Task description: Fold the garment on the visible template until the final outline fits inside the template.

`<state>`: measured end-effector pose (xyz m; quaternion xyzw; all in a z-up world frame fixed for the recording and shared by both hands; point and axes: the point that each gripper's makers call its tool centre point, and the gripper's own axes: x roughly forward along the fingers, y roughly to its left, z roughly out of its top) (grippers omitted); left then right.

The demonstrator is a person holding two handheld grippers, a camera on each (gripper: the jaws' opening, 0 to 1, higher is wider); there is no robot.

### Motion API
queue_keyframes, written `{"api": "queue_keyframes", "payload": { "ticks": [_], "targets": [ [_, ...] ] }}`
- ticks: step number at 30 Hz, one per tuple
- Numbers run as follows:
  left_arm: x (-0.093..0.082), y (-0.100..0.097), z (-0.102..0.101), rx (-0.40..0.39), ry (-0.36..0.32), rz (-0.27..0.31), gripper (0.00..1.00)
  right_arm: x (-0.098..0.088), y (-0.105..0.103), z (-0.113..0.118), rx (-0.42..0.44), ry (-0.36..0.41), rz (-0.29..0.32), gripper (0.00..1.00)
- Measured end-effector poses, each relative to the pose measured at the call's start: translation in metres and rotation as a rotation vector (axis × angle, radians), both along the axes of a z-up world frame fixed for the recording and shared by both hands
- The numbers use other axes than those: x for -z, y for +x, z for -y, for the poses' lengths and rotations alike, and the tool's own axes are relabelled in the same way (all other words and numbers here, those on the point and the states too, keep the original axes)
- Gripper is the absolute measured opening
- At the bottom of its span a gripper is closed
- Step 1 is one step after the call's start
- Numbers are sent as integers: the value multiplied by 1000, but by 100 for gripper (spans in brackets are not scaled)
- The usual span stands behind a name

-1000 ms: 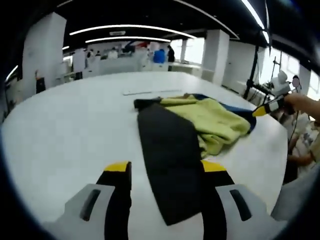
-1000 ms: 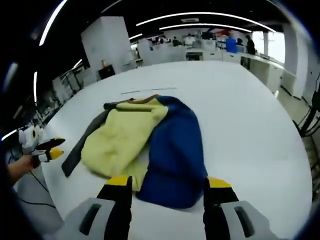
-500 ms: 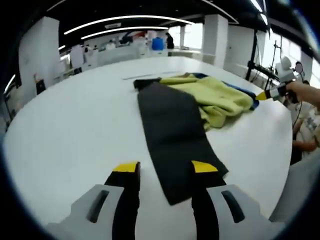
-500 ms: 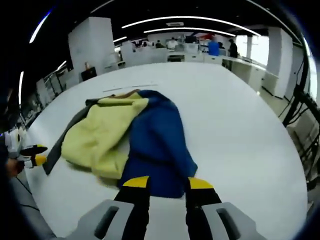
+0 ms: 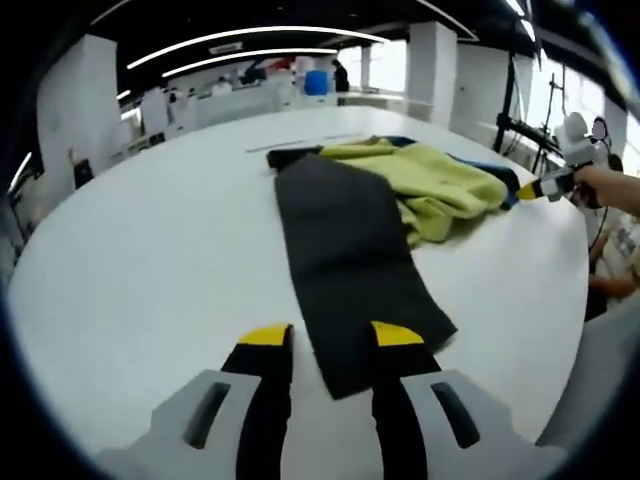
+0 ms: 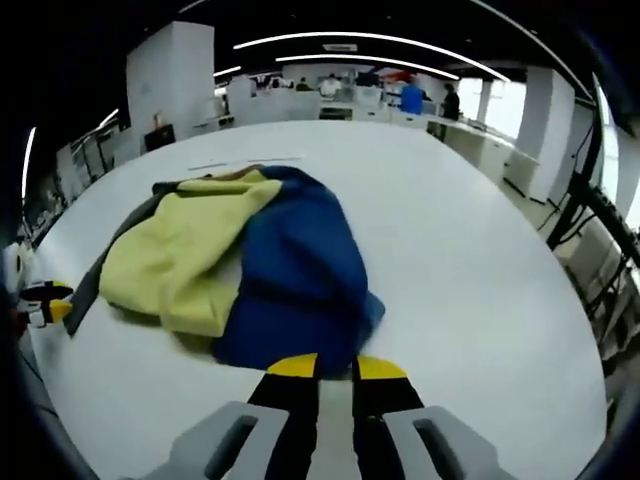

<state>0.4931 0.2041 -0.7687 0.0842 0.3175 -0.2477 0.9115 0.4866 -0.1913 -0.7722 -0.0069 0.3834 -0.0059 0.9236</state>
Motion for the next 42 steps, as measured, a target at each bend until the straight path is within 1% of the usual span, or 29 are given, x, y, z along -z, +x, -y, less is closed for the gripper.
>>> {"api": "queue_keyframes", "payload": {
  "ticks": [2,4,5,8,9,15,19,21,22,23,24,25,27,29,30,33,35,37,39,42],
  "targets": [
    [0,0,-1,-18,-5,-5,21,1,1,4,16,4,3,0],
    [1,0,-2,-33,-4,-6,16,1,3,7,35,25,10,0],
    [1,0,-3,-38,-4,-8,12,1,3,8,40,33,10,0],
    [2,1,-5,-53,-5,-17,1,-2,5,9,32,26,22,0],
    [2,1,-5,-56,-5,-17,0,-4,6,9,22,28,25,0],
    [2,1,-5,-57,-8,-27,0,-17,5,6,-7,66,48,0],
    [0,2,-8,-65,-7,-27,0,-28,3,6,-22,92,47,0],
    [-10,7,-13,-86,-7,21,0,-36,3,8,-31,93,60,0],
    [-14,8,-15,-90,-10,29,0,-40,2,9,-35,95,65,0],
    [-21,12,-19,-104,-16,53,0,-47,3,7,-49,111,81,0],
    [-25,14,-21,-109,-16,66,0,-51,4,3,-66,135,98,0],
    [-29,16,-24,-110,-11,76,0,-56,3,1,-75,163,101,0],
    [-40,22,-33,-127,6,110,0,-60,-1,2,-99,152,75,0],
    [-51,27,-41,-146,16,135,0,-64,0,10,-117,115,70,0],
    [-55,29,-46,-159,15,144,0,-66,0,13,-116,113,70,0],
    [-61,37,-60,-196,15,158,0,-73,3,23,-100,125,78,0],
    [-64,39,-67,-221,16,166,0,-76,4,31,-92,112,71,0],
    [-66,41,-75,-244,21,164,0,-77,5,39,-98,85,57,0],
    [-66,43,-82,-262,19,156,0,-79,8,45,-109,86,51,0],
    [-68,46,-93,-277,32,165,0,-80,10,48,-133,93,24,0]
  ]
}}
